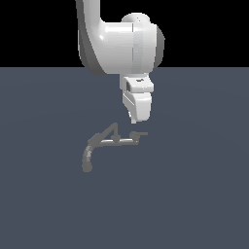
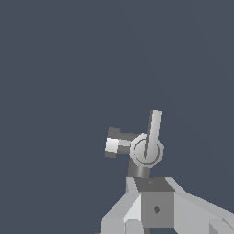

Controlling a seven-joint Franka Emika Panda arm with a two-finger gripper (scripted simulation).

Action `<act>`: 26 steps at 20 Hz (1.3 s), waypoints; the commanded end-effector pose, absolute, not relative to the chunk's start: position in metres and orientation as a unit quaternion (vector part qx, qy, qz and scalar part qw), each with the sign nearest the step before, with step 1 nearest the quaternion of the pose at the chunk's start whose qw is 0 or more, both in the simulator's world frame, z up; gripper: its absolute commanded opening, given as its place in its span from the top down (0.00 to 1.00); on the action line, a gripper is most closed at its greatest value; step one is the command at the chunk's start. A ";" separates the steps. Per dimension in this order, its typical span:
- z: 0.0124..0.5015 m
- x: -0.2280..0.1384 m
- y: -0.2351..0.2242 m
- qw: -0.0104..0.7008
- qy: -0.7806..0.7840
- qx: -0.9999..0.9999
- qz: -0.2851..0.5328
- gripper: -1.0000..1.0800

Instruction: Turn on the faucet by rotating a designated handle.

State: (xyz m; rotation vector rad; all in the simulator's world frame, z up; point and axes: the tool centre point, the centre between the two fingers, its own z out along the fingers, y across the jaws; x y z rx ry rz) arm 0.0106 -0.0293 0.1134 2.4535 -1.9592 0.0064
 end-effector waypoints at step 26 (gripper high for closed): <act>0.061 0.023 -0.077 0.000 -0.694 0.720 0.000 1.00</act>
